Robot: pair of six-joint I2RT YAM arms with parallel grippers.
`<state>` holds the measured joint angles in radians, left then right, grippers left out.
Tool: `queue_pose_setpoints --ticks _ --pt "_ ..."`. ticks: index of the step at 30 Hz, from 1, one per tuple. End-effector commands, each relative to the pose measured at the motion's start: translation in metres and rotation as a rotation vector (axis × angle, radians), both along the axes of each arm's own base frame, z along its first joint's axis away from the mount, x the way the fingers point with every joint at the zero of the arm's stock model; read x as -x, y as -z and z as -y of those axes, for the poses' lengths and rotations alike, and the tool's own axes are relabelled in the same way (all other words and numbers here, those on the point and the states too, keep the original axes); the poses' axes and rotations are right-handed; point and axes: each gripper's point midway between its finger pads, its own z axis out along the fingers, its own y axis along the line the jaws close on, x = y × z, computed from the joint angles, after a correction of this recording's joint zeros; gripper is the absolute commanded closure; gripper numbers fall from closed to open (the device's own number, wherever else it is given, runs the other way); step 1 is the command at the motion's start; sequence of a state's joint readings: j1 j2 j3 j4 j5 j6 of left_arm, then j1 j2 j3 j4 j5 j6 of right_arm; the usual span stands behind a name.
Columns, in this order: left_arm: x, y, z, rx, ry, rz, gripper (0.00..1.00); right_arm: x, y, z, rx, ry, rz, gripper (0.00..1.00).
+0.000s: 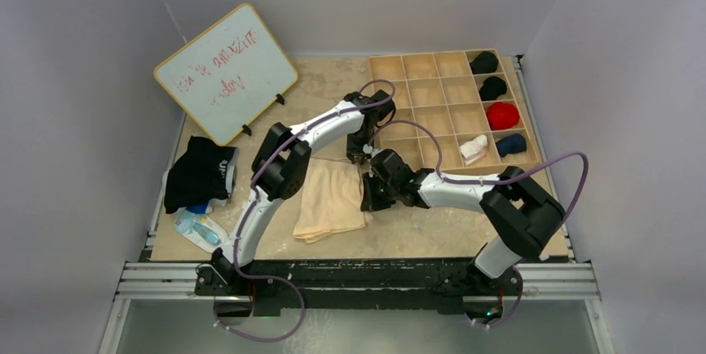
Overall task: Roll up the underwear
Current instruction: Fold the underwear at the center of the board.
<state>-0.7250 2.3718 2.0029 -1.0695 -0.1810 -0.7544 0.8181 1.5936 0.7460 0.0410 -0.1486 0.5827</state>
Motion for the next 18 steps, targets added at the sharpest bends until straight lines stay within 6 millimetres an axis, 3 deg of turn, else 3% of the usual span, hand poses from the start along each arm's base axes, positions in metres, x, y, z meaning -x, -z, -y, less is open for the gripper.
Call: queue_pose_setpoints --ticks 1,5,11,14,18 --pt "0.045 0.075 -0.052 -0.249 0.028 -0.222 0.75 0.002 0.0 0.007 0.037 -0.008 0.022 0.91" --pt "0.044 0.075 -0.048 -0.228 0.039 -0.22 0.78 0.003 0.001 0.006 0.039 -0.015 0.018 0.91" --pt "0.034 0.068 -0.04 -0.198 0.032 -0.185 0.93 0.001 -0.002 0.003 0.039 -0.022 0.031 0.91" --pt "0.027 0.057 -0.029 -0.147 0.021 -0.148 1.0 0.0 -0.003 0.002 0.038 -0.023 0.039 0.91" --pt "0.015 0.04 -0.017 -0.075 0.002 -0.079 1.0 0.001 -0.003 0.007 0.06 -0.02 0.035 0.92"
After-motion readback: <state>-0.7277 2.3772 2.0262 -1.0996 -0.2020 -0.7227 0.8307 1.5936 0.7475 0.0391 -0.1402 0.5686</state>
